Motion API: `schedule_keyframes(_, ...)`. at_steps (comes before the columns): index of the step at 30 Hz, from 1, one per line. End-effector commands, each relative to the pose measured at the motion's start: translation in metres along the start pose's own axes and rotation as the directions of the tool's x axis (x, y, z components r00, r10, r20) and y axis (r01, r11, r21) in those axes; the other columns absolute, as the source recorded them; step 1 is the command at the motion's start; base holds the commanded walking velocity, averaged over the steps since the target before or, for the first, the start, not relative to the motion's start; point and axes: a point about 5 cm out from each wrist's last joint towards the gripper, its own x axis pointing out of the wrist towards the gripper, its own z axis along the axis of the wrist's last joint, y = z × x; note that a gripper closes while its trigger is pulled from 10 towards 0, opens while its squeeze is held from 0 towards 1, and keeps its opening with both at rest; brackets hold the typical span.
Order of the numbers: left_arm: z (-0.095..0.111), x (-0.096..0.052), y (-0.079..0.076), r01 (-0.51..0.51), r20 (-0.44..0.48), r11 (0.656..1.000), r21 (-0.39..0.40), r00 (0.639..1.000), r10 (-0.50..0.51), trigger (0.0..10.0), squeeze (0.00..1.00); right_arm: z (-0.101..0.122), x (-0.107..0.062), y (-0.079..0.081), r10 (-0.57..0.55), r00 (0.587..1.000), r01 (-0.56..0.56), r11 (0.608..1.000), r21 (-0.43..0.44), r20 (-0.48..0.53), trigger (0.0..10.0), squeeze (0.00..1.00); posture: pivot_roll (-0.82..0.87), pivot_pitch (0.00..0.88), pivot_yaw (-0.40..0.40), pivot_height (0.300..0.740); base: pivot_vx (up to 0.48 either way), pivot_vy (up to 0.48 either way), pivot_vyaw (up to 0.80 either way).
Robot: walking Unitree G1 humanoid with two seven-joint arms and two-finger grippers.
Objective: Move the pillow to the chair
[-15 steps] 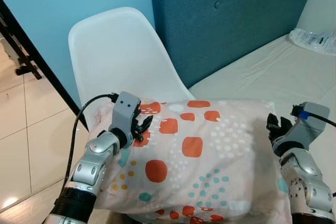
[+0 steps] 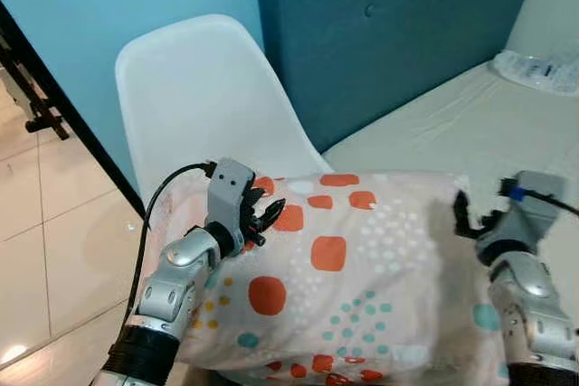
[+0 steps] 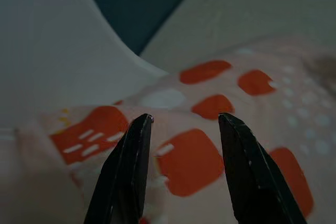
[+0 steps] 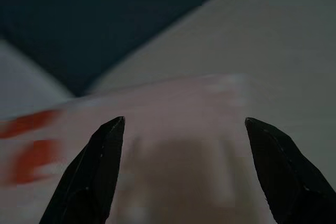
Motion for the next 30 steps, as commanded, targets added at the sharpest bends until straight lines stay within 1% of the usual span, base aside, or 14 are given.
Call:
schedule_keyframes(1,-0.006,-0.005,0.009,-0.064,-0.01,0.998,-0.015,0.998,0.064,10.0,0.0,-0.003,-0.002,0.017,0.106,0.994,-0.106,0.993,0.05,-0.005,10.0,0.0,-0.14,0.104,0.072,0.598,0.0,0.0,0.0)
schedule_keyframes(2,-0.006,-0.005,0.009,-0.064,-0.01,0.998,-0.015,0.998,0.064,10.0,0.0,-0.003,-0.002,0.017,0.106,0.994,-0.106,0.993,0.05,-0.005,10.0,0.0,-0.14,0.104,0.072,0.598,0.0,0.0,0.0)
schedule_keyframes(4,-0.008,-0.006,0.012,-0.098,-0.01,0.995,-0.035,0.995,0.097,10.0,0.0,-0.005,-0.002,0.025,0.138,0.99,-0.139,0.988,0.075,0.007,10.0,0.0,-0.14,0.093,0.065,0.608,0.0,0.0,0.0)
schedule_keyframes(6,-0.012,-0.008,0.014,-0.13,-0.015,0.99,-0.046,0.991,0.13,10.0,0.0,-0.01,0.001,0.033,0.16,0.987,-0.159,0.983,0.087,-0.007,10.0,0.0,-0.13,0.079,0.055,0.618,0.0,0.0,0.0)
schedule_keyframes(8,-0.015,-0.01,0.015,-0.148,-0.021,0.988,-0.044,0.989,0.147,10.0,0.0,-0.014,0.004,0.04,0.179,0.984,-0.177,0.98,0.087,-0.018,10.0,0.0,-0.12,0.074,0.051,0.628,0.0,0.0,0.0)
schedule_keyframes(12,-0.021,-0.012,0.016,-0.167,-0.038,0.985,-0.043,0.985,0.166,10.0,0.0,-0.017,0.007,0.048,0.209,0.978,-0.206,0.975,0.087,-0.026,10.0,0.0,-0.12,0.064,0.046,0.648,0.0,0.0,0.0)
schedule_keyframes(18,-0.025,-0.013,0.012,-0.165,-0.052,0.985,-0.042,0.985,0.162,10.0,0.0,-0.019,0.009,0.051,0.227,0.973,-0.223,0.97,0.095,-0.03,10.0,0.0,-0.11,0.054,0.047,0.673,0.0,0.0,0.0)
schedule_keyframes(22,-0.027,-0.011,0.007,-0.133,-0.058,0.99,-0.044,0.99,0.131,10.0,0.0,-0.02,0.01,0.053,0.229,0.973,-0.225,0.97,0.094,-0.032,10.0,0.0,-0.11,0.051,0.051,0.693,0.0,0.0,0.0)
schedule_keyframes(24,-0.028,-0.011,0.006,-0.125,-0.061,0.991,-0.041,0.991,0.122,10.0,0.0,-0.021,0.011,0.053,0.227,0.973,-0.223,0.97,0.093,-0.032,10.0,0.0,-0.11,0.05,0.053,0.698,0.0,0.0,0.0)
schedule_keyframes(25,-0.03,-0.01,0.003,-0.115,-0.068,0.993,-0.038,0.991,0.112,10.0,0.0,-0.023,0.012,0.052,0.205,0.978,-0.201,0.976,0.082,-0.043,10.0,0.0,-0.12,0.049,0.056,0.698,0.0,0.0,0.0)
schedule_keyframes(30,-0.034,-0.01,0.003,-0.121,-0.092,0.992,-0.032,0.989,0.117,10.0,0.0,-0.025,0.013,0.05,0.18,0.983,-0.176,0.981,0.079,-0.046,10.0,0.0,-0.11,0.048,0.058,0.698,0.0,0.0,0.0)
